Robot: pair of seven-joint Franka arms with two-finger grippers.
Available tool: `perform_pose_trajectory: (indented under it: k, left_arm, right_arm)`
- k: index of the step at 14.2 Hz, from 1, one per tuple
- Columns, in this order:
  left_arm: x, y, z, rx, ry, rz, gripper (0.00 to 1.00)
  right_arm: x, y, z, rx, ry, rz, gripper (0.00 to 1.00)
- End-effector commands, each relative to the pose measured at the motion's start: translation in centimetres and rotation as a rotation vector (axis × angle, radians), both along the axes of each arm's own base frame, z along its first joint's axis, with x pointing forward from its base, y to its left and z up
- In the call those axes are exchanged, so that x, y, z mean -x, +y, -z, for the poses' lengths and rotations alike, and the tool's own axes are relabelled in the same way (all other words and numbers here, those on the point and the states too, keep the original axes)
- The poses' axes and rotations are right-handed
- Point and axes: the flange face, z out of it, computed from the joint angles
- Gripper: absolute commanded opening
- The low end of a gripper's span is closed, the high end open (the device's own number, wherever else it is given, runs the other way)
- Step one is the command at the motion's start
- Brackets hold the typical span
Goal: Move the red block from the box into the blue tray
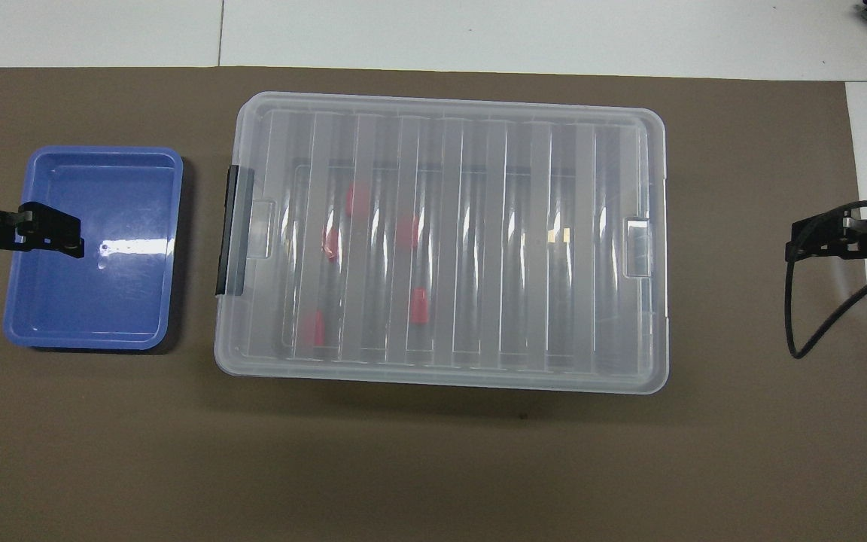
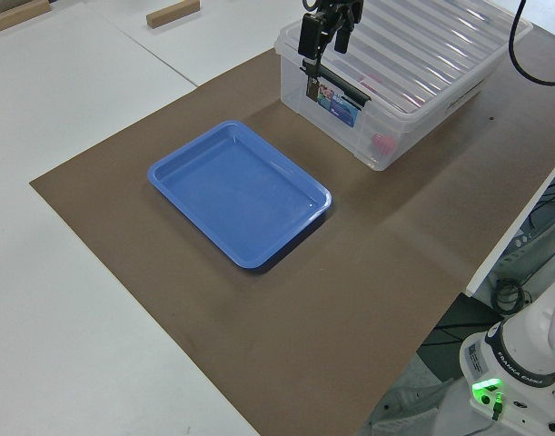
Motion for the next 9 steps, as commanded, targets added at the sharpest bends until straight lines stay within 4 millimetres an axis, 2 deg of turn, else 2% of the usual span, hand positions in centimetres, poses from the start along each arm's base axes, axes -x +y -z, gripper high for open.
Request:
perform_pose_trajectory:
  k: [1,9]
  left_arm:
    - [0.71,0.17,-0.29,0.009,0.007,-0.001,1.0]
    - [0.71,0.17,-0.29,0.009,0.007,-0.001,1.0]
  right_arm:
    - [0.72,-0.47,-0.03,0.009,-0.011,-0.008,1.0]
    - [0.98,-0.5,0.34,0.006,-0.004,-0.005,1.0]
